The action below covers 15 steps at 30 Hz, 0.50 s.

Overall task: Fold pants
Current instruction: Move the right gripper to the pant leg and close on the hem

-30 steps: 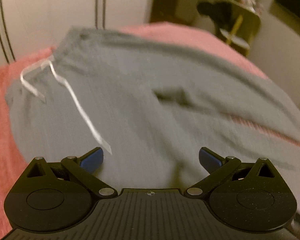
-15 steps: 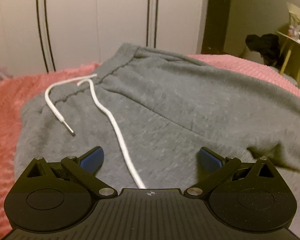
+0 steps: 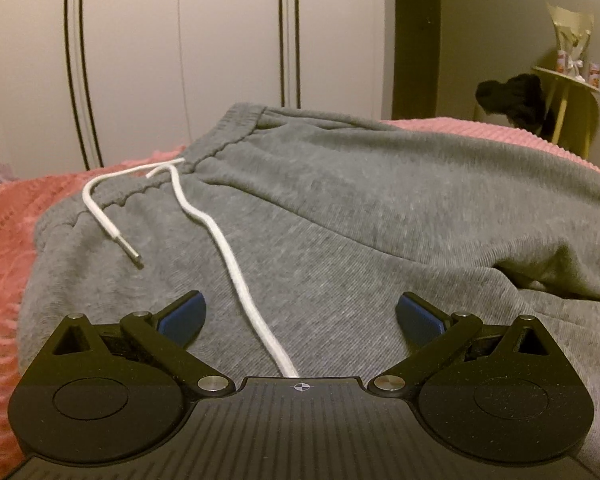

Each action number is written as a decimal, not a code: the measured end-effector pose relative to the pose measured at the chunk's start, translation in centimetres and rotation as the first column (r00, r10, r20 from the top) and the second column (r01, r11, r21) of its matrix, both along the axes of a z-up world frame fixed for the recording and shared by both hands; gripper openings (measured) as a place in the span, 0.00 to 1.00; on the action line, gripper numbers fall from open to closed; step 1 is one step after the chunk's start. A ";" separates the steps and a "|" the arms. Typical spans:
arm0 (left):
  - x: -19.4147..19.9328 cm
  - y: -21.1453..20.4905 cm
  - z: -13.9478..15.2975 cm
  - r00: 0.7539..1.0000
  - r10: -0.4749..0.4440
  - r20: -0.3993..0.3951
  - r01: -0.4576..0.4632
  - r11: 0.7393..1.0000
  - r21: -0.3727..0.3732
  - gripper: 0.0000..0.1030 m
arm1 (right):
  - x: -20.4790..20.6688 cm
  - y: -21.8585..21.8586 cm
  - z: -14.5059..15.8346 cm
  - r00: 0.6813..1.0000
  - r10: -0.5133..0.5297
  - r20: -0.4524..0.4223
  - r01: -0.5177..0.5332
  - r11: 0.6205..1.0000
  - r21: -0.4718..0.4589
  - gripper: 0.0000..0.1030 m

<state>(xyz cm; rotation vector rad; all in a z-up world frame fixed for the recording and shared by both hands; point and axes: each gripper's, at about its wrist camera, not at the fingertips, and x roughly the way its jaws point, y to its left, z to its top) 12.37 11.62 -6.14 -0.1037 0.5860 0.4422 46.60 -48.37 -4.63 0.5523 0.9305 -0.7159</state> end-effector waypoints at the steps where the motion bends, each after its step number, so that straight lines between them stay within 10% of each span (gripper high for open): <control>1: 0.0 0.0 0.0 1.000 0.000 0.000 0.000 1.000 0.002 1.00 | 0.1 -0.1 -0.2 1.000 -0.007 -0.001 0.007 1.000 0.003 0.80; 8: -0.1 0.0 0.0 1.000 0.001 0.003 -0.001 1.000 0.003 1.00 | -3.4 -0.5 0.4 0.995 0.017 0.094 -0.017 1.000 0.000 0.10; 15: -0.3 0.2 0.2 1.000 -0.001 0.006 0.001 1.000 -0.011 1.00 | -16.0 -1.1 4.7 0.921 0.055 0.386 -0.085 0.995 0.061 0.04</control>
